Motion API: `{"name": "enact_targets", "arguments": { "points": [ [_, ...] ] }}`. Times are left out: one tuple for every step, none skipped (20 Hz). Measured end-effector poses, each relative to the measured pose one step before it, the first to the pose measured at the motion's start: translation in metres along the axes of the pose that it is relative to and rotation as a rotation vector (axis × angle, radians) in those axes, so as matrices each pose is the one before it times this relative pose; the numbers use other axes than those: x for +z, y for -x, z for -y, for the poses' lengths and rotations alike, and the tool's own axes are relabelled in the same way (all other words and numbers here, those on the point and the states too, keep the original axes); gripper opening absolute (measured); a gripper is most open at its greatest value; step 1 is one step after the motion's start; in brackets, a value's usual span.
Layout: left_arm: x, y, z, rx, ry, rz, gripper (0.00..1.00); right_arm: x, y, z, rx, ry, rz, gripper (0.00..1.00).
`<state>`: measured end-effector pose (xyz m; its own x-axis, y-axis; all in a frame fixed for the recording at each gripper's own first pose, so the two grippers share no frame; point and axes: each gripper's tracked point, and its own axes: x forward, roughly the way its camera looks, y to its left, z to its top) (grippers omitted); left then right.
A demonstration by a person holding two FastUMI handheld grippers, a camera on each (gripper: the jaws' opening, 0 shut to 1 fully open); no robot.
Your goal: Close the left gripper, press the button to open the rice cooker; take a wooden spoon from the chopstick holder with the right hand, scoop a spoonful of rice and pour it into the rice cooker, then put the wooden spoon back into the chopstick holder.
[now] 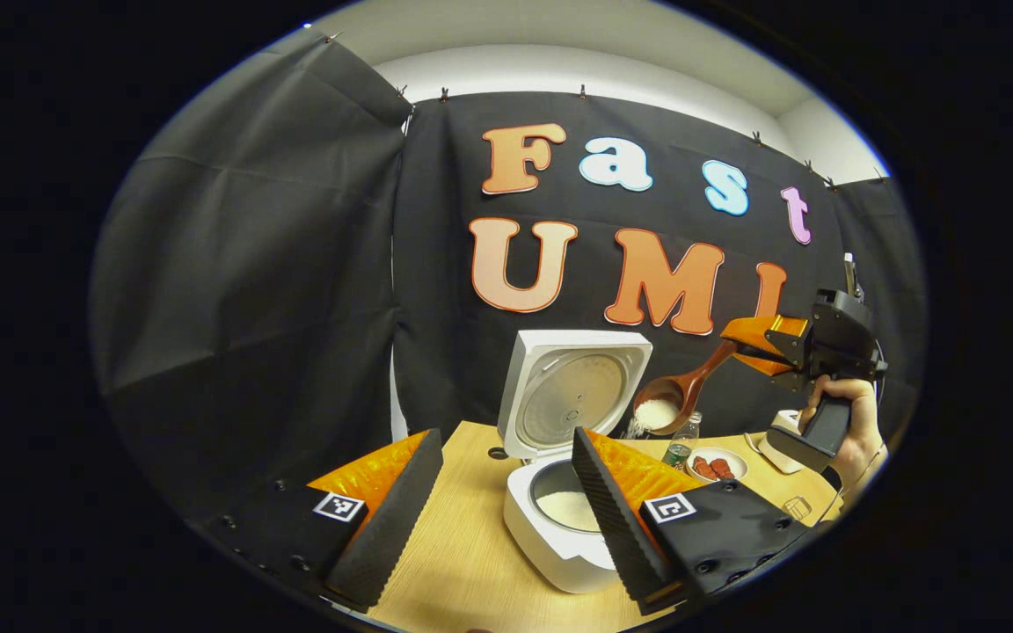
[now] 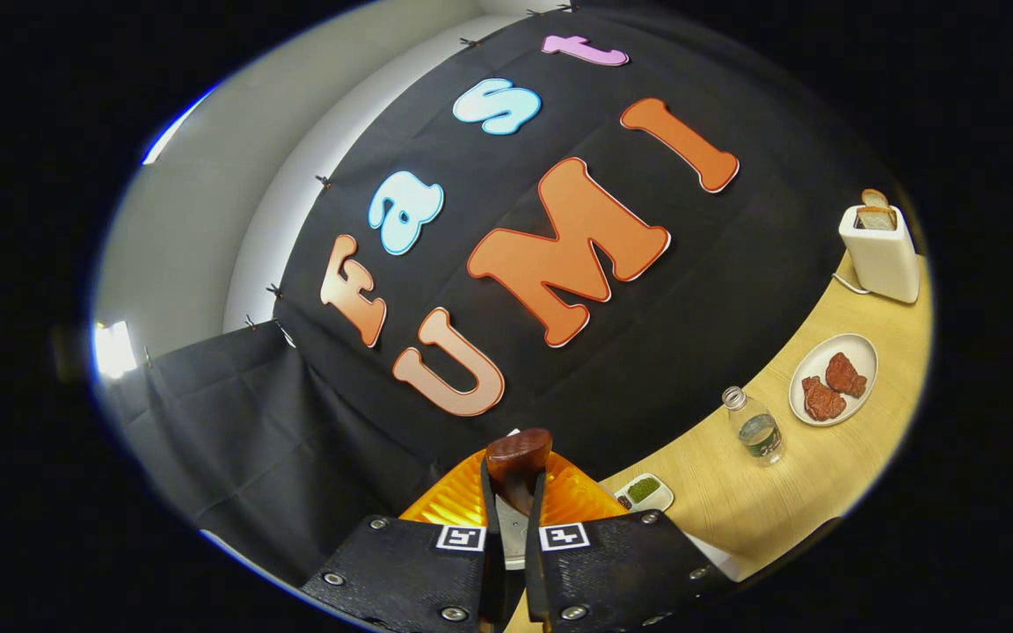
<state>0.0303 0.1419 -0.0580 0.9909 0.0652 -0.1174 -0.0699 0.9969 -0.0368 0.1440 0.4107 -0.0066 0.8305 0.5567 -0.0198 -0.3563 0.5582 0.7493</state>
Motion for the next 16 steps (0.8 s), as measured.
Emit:
{"name": "enact_targets", "arguments": {
  "points": [
    [0.00156,0.00118,-0.00031,0.00113,-0.00049,0.00163,1.00,-0.00175,-0.00149,0.00027,-0.00092,0.01405,-0.00056,0.08],
    [0.00134,-0.00067,-0.00002,0.00095,-0.00131,0.00150,1.00,-0.00113,0.00070,-0.00049,-0.00084,0.01669,-0.00220,0.08],
    [-0.00125,-0.00041,-0.00091,0.00142,-0.00200,0.00040,1.00,-0.00047,-0.00136,-0.00079,0.00044,0.01589,-0.00119,0.08],
    [0.00028,-0.00137,-0.00072,0.00094,-0.00093,-0.00100,1.00,-0.00140,0.00035,-0.00108,0.00059,0.01652,0.00024,0.08],
    [-0.00117,0.00102,-0.00072,-0.00053,0.00097,-0.00511,1.00,-0.00170,-0.00100,-0.00070,0.00226,0.01846,-0.00033,0.08],
    [-0.00045,-0.00059,0.00009,-0.00194,0.00327,-0.00253,1.00,-0.00024,0.00075,-0.00178,0.00304,0.01947,0.00037,0.08],
    [0.00038,-0.00027,-0.00055,-0.00351,0.00486,-0.00468,1.00,-0.00084,0.00013,-0.00088,0.00231,0.01762,-0.00029,0.08],
    [-0.00038,-0.00012,-0.00015,-0.00085,0.00521,-0.00277,1.00,-0.00055,0.00128,-0.00184,0.00752,0.01909,-0.00340,0.08],
    [-0.00108,-0.00135,0.00050,0.00013,0.00438,-0.00197,1.00,-0.00143,0.00062,-0.00204,0.01009,0.01690,-0.00301,0.08],
    [-0.00013,0.00024,-0.00109,0.00159,0.00223,-0.00044,1.00,0.00000,0.00030,-0.00103,0.00638,0.01093,0.00022,0.08],
    [0.00091,-0.00084,-0.00098,0.00720,-0.00307,-0.00227,1.00,0.00000,-0.00024,-0.00072,0.00482,0.01060,-0.00098,0.08],
    [-0.00071,0.00042,-0.00238,0.00868,-0.00763,-0.00040,1.00,0.00033,0.00126,-0.00148,0.00211,0.00800,-0.00112,0.08],
    [-0.00048,-0.00045,-0.00046,0.00323,-0.00598,0.00056,1.00,-0.00021,0.00012,-0.00013,0.00375,0.01046,-0.00180,0.08],
    [0.00136,0.00001,-0.00005,-0.00162,-0.00176,0.00105,1.00,0.00036,0.00167,-0.00137,0.00687,0.01556,0.00158,0.08],
    [0.00065,0.00054,0.00099,-0.00307,0.00155,0.00046,1.00,0.00113,0.00011,-0.00155,0.00537,0.02206,0.00323,0.08],
    [-0.00088,-0.00029,0.00099,-0.00157,0.00262,0.00000,1.00,0.00005,0.00222,-0.00075,0.00394,0.02551,0.00279,0.08]
  ]
}}
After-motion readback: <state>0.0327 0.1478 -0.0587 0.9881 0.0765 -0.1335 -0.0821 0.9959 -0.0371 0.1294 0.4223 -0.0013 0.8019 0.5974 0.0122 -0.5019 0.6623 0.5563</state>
